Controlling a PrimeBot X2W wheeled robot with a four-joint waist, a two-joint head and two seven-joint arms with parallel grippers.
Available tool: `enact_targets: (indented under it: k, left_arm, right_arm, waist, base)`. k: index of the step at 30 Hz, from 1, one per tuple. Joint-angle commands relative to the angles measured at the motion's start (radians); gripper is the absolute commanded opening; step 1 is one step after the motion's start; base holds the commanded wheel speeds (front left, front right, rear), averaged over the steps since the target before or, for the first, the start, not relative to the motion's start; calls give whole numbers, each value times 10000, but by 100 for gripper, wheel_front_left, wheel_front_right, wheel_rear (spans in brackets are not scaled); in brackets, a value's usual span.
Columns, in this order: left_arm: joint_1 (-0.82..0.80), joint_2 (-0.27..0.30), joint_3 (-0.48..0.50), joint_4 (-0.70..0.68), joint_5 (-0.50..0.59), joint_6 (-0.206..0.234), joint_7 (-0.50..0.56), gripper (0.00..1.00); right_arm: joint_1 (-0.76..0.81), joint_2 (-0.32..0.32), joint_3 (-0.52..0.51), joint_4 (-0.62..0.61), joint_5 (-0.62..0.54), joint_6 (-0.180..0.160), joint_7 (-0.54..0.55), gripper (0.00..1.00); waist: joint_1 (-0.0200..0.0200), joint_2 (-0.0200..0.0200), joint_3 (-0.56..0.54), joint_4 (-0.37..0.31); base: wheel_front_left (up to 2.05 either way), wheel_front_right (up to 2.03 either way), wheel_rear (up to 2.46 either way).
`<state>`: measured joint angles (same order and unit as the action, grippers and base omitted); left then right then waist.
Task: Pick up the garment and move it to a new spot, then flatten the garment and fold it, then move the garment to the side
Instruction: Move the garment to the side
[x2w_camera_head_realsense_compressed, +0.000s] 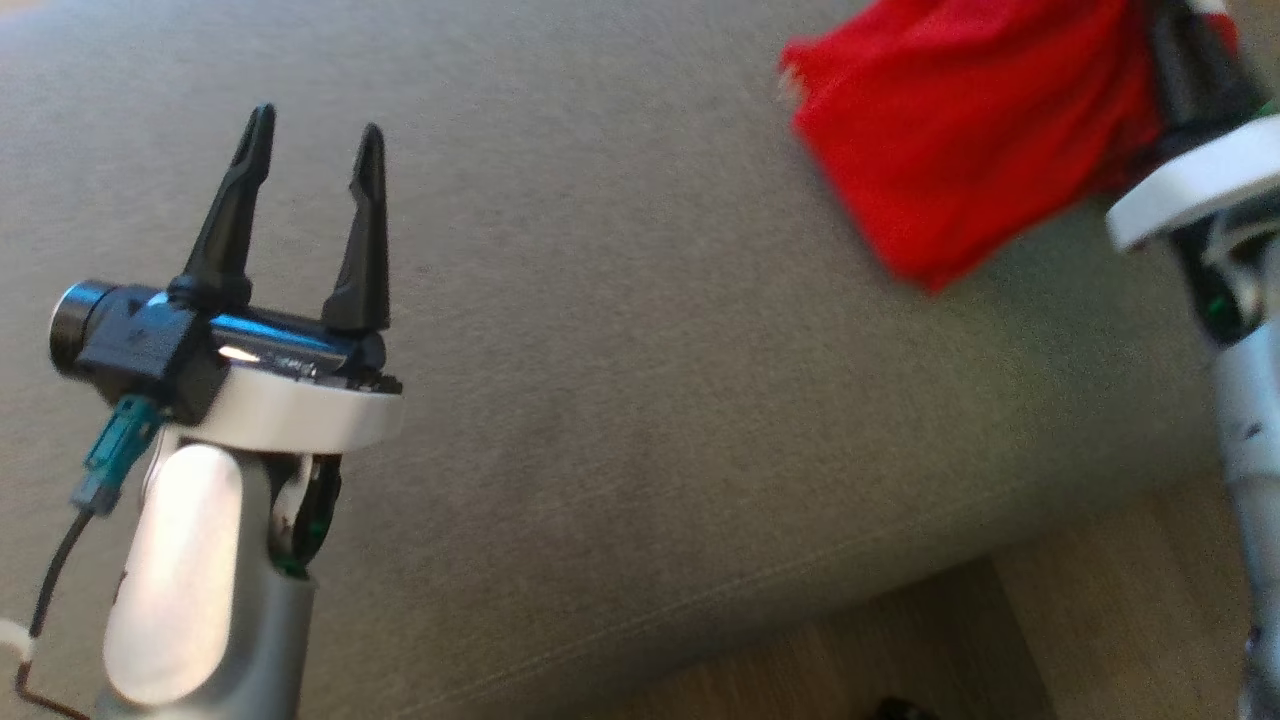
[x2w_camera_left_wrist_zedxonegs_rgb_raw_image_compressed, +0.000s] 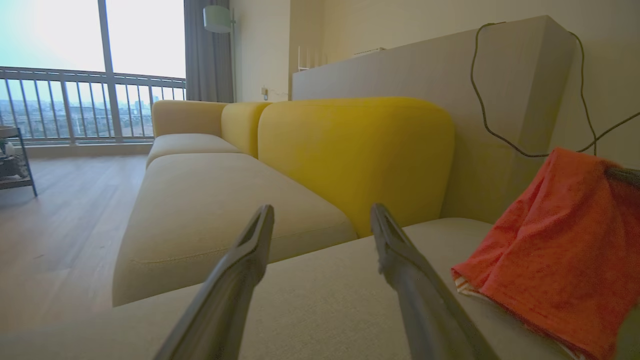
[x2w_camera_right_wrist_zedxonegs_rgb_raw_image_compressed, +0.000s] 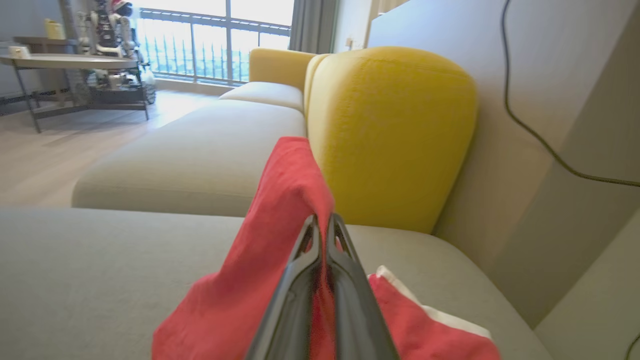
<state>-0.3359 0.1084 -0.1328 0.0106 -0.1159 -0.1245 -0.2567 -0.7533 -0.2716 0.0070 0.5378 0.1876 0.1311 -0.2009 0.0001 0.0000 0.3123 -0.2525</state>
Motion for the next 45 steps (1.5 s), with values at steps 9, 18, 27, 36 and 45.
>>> enact_targets:
  k: [9,18,27,36,45]
  left_arm:
    - [-1561,1264,-1295,37,156,-59,-33,100]
    - [-2987,1948,-2146,-219,-244,-60,677,100]
    - [-3048,2360,-2096,-433,-494,23,998,100]
    - [-2435,2234,-1731,-177,-866,448,433,100]
    - [-1334,1708,-1134,73,-1306,980,-26,100]
  right_arm:
    - [-1356,-23,-2226,1243,-1188,-4,24,0]
    - [-1935,304,-2591,2219,-2553,-4,-442,0]
    - [-1907,800,-3352,1667,-3294,-4,-603,100]
    - [-1564,1047,-3061,480,-3437,-4,-607,100]
    - [-877,1080,-1448,-319,-1703,-4,-608,100]
  waist:
    - [-1,0,1413,-1150]
    - [-1,0,1890,-1353]
    - [-1,0,2102,-1442]
    - [-1,0,1513,-1015]
    - [-1,0,403,218]
  base:
    - [0,0,0]
    - [0,0,0]
    - [0,0,0]
    - [0,0,0]
    - [0,0,0]
